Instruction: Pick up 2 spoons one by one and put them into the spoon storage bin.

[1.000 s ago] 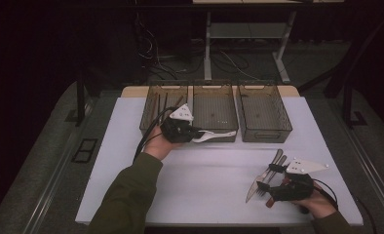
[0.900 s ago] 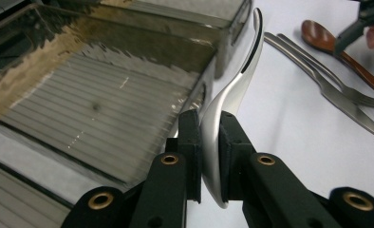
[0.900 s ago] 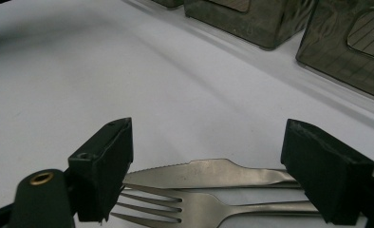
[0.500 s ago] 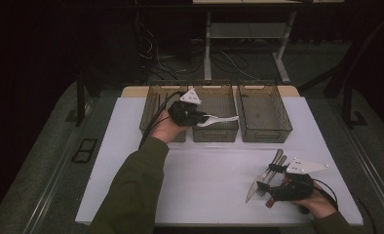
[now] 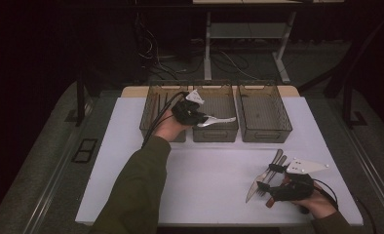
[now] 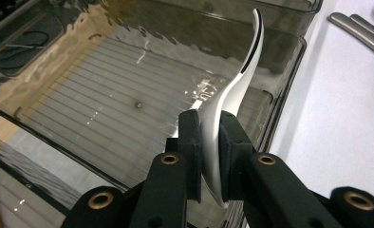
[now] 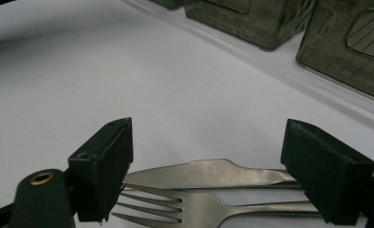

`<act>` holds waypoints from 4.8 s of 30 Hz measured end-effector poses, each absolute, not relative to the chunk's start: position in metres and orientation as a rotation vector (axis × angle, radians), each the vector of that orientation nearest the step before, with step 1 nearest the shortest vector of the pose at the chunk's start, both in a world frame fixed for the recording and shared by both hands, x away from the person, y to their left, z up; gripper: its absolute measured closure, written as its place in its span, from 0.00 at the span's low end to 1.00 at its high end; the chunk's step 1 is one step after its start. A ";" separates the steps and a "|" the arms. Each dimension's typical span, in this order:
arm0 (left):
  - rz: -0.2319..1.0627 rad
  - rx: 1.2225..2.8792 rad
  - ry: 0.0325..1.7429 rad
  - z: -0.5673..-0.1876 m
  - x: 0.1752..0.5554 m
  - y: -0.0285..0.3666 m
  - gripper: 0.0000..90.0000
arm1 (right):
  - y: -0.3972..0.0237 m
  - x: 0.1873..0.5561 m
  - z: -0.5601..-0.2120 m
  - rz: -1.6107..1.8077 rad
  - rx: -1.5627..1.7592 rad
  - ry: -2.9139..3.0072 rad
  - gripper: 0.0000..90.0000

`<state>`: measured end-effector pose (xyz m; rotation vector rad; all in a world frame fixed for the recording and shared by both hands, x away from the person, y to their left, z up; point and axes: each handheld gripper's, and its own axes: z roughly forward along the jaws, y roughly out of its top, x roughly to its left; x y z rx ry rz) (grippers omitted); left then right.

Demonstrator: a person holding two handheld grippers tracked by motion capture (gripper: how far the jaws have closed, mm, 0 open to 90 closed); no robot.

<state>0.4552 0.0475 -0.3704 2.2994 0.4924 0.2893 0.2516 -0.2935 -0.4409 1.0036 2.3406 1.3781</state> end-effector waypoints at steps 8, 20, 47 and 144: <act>0.283 2.256 0.496 -0.372 0.454 0.047 0.78 | -0.294 0.252 -0.441 1.379 0.996 2.338 0.20; 0.209 2.183 0.524 -0.370 0.448 0.056 0.57 | -0.293 0.252 -0.441 1.379 0.997 2.339 0.20; 0.154 2.070 0.566 -0.382 0.363 0.111 0.31 | -0.296 0.254 -0.441 1.389 1.066 2.321 0.17; 0.108 2.103 0.657 -0.444 0.279 0.156 0.00 | -0.389 0.282 -0.428 0.922 1.378 2.288 0.60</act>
